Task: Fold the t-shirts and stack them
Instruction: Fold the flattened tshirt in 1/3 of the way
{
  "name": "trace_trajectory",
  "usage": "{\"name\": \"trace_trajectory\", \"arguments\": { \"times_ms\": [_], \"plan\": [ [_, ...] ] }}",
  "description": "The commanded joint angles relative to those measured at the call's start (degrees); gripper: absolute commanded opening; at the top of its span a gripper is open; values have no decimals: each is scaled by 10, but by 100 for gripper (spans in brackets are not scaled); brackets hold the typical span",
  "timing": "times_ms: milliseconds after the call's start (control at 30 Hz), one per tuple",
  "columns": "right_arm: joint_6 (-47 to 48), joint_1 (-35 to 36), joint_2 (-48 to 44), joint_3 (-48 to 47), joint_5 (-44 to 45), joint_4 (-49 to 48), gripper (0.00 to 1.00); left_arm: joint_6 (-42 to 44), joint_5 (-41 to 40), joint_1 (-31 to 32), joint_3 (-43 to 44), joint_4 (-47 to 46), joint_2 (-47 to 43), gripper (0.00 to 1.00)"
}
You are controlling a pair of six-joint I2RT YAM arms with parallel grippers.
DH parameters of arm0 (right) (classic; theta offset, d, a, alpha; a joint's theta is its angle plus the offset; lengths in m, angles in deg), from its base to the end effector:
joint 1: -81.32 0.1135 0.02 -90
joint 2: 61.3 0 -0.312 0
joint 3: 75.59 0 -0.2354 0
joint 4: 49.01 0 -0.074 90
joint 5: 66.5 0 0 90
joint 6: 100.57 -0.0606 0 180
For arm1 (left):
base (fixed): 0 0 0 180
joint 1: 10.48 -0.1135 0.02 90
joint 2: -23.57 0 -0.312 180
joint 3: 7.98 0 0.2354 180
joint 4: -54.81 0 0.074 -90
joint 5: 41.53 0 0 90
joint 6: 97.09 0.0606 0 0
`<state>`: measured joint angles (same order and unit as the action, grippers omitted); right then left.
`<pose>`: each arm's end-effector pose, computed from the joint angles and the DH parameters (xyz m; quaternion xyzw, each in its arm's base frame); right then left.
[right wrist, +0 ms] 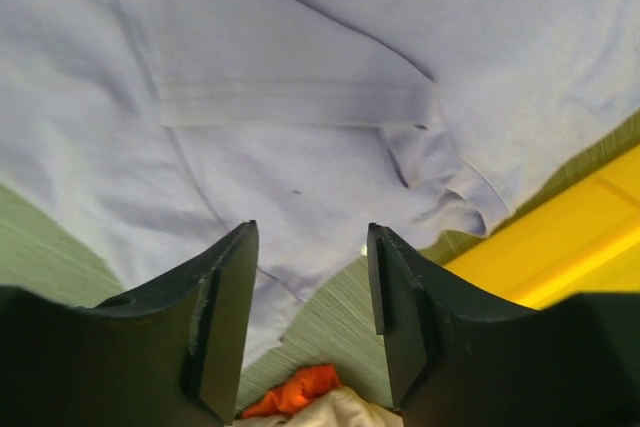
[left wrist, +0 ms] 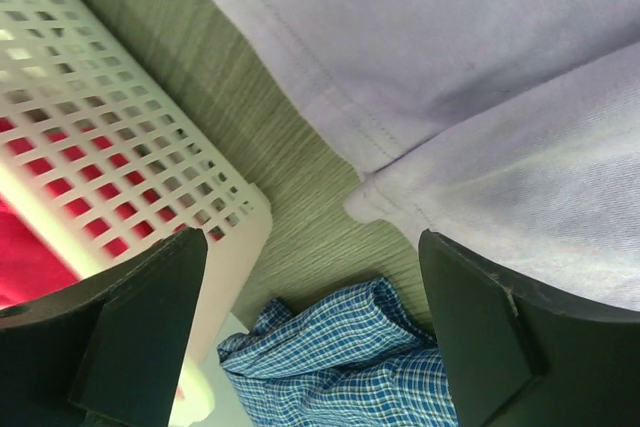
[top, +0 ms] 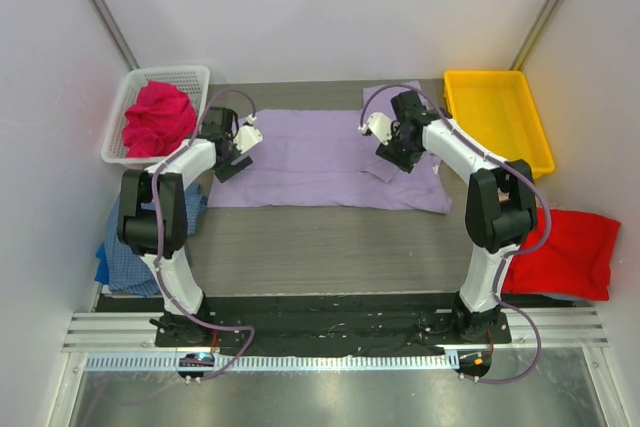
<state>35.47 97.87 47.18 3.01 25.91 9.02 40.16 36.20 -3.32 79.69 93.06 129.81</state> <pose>0.3929 0.1141 0.2583 -0.5033 0.8366 -0.0747 0.2031 0.4018 -0.0375 0.2266 0.4085 0.8614 0.1935 0.2316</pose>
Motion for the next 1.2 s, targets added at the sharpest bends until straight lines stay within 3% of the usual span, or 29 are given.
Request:
{"name": "trace_trajectory", "arguments": {
  "times_ms": [0,600,1167],
  "plan": [
    [-44,33,-31,20,-33,-41,57,-15,-10,0,-7,-36,-37,93],
    [-62,44,40,14,-51,-76,56,-9,-19,1,-35,-50,-37,96],
    [-73,60,50,15,-59,-80,53,0,-31,0,-38,-51,-24,96]
  ]
}}
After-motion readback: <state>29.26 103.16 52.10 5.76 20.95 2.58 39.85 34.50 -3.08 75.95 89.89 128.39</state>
